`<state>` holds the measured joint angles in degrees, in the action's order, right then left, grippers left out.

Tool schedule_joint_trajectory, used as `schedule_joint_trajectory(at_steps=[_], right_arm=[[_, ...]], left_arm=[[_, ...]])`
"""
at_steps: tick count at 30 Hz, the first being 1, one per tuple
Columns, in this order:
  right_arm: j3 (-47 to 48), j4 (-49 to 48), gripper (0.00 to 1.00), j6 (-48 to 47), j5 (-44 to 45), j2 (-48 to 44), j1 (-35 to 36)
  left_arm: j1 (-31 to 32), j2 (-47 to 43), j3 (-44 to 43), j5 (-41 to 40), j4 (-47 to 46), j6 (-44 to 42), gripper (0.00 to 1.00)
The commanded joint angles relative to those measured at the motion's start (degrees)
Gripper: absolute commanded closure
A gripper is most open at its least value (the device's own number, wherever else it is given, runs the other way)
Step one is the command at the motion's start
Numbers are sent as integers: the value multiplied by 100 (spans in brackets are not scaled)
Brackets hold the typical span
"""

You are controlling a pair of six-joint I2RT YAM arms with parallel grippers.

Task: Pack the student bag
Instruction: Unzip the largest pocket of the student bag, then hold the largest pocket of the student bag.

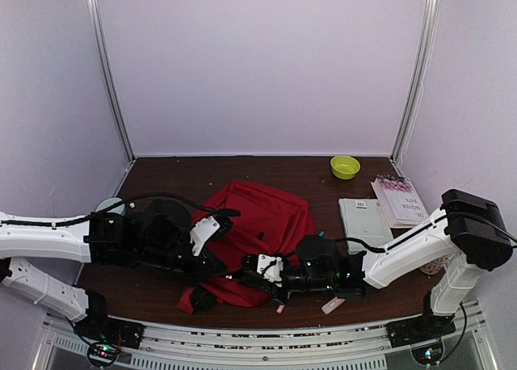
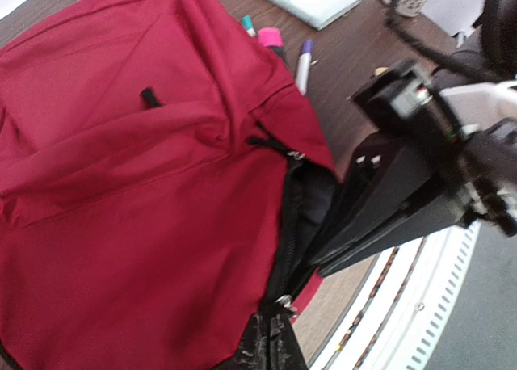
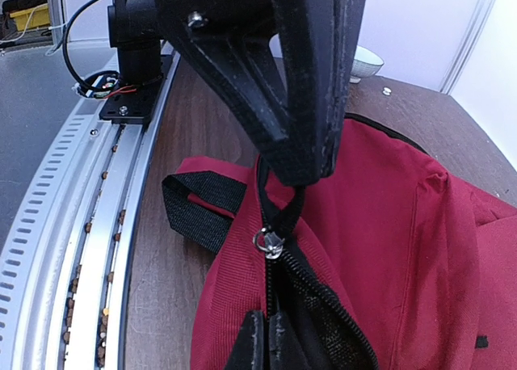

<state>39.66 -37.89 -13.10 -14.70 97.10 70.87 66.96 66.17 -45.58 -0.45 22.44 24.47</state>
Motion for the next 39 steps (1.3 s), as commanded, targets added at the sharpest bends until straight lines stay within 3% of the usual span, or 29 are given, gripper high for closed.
schedule_joint_trajectory(at_steps=[1,21,26,30,35,39], right_arm=[[-123,28,100,-21,151,-227,40],[-381,-19,100,44,345,-483,21],[-294,76,100,56,436,-561,19],[-104,395,87,142,497,-672,23],[37,710,47,303,457,-848,42],[154,954,33,273,440,-1011,95]], left_arm=[[-88,-218,-147,-583,623,301,100],[-279,-353,-313,-2028,3457,1865,100],[-332,-527,-284,-1962,3122,1803,100],[-332,-586,-314,-1547,2486,1434,100],[-324,-535,-414,-1172,1919,1140,100],[-324,-439,-565,-1035,1749,970,100]])
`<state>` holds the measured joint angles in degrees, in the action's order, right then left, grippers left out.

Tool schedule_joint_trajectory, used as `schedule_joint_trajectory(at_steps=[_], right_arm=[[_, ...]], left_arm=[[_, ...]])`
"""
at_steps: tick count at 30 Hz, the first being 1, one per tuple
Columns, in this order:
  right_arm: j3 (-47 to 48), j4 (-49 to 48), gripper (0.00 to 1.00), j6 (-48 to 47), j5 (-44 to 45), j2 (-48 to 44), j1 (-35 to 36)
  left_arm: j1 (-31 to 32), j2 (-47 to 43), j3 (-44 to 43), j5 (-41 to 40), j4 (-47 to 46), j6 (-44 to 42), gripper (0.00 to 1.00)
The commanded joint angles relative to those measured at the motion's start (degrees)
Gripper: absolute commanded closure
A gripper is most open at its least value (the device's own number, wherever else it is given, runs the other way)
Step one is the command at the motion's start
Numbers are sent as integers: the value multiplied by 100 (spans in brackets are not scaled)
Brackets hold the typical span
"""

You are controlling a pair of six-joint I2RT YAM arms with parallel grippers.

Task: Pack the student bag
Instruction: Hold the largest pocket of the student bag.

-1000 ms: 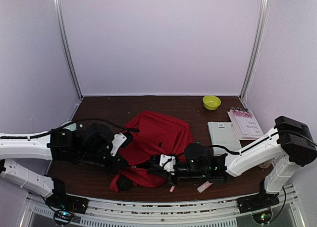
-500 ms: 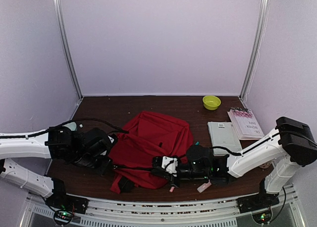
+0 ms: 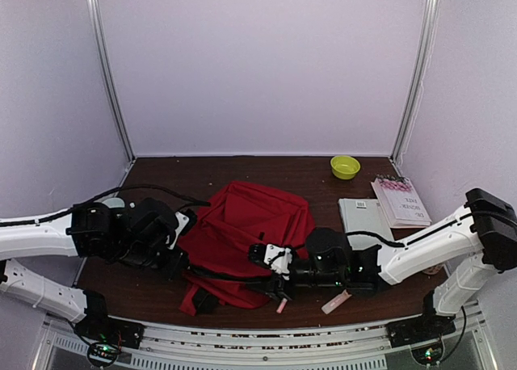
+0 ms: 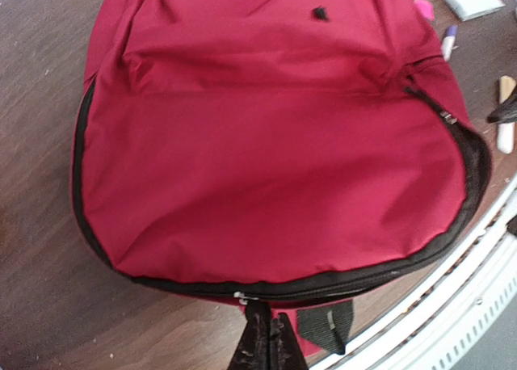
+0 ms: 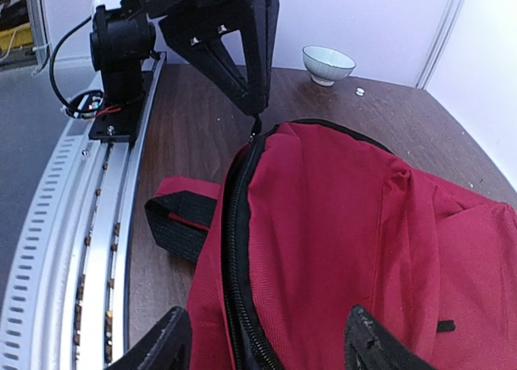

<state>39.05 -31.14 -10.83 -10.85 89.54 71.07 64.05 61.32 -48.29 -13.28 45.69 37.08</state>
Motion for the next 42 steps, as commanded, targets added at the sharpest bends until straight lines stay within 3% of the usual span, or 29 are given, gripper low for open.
schedule_joint_trajectory(at_steps=[1,5,14,33,42], right_arm=[[252,317,31,35,67,-302,88],[437,355,22,141,108,-359,139],[884,-32,16,697,741,89,413],[1452,-139,16,968,1122,979,673],[1764,-256,21,689,2095,1347,663]], left_arm=[[-33,50,-317,270,-627,-327,100],[-33,36,-373,280,-783,-398,100],[-33,44,-302,360,-1008,-462,100],[-33,-369,29,384,-1174,-437,100],[-33,-481,104,563,-1306,-452,100]])
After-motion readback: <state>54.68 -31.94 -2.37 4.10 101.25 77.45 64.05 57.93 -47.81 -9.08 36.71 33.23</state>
